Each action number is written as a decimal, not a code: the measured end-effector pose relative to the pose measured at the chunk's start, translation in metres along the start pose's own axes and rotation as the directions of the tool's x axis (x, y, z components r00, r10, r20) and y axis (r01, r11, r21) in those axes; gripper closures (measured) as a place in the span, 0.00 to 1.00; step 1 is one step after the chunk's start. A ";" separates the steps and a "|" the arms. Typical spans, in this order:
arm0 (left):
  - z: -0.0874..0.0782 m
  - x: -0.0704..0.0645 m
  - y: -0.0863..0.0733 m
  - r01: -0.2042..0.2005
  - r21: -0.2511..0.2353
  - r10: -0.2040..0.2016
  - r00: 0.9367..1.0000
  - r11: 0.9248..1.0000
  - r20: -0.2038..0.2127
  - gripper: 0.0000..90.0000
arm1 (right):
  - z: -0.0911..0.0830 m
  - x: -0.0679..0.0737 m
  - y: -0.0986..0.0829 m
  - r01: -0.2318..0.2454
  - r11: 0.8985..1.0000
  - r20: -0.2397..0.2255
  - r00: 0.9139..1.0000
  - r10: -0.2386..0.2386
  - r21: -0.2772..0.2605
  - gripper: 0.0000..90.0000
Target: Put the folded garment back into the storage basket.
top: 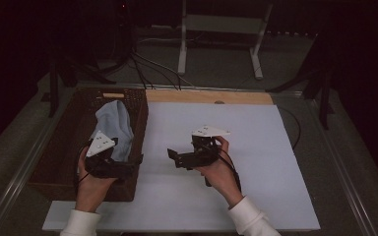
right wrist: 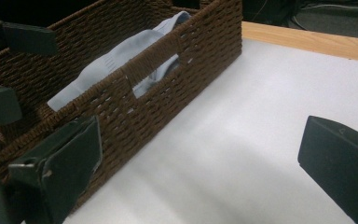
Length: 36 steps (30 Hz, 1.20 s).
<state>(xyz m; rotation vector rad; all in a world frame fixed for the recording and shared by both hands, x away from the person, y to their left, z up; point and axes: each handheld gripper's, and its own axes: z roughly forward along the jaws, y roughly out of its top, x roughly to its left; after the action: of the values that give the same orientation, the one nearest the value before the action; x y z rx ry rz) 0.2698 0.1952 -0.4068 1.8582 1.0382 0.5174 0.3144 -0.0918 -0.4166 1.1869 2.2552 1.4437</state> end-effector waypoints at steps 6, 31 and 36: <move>-0.001 -0.003 -0.004 -0.009 -0.009 0.009 1.000 1.000 -0.001 0.00 | -0.007 -0.006 -0.004 0.013 1.000 0.013 1.000 -0.013 -0.001 0.00; -0.004 -0.006 -0.010 -0.006 -0.026 0.006 1.000 1.000 -0.003 0.00 | -0.055 -0.047 -0.028 -0.044 0.998 0.105 0.993 0.049 -0.052 0.00; -0.006 -0.007 -0.011 -0.009 -0.030 0.009 1.000 1.000 -0.003 0.00 | -0.066 -0.055 -0.033 -0.055 0.996 0.122 0.991 0.062 -0.065 0.00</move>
<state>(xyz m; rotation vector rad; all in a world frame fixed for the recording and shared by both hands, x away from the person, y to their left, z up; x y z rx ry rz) 0.2571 0.1948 -0.4132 1.8376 1.0187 0.5380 0.2965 -0.1816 -0.4240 1.2956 2.0956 1.4084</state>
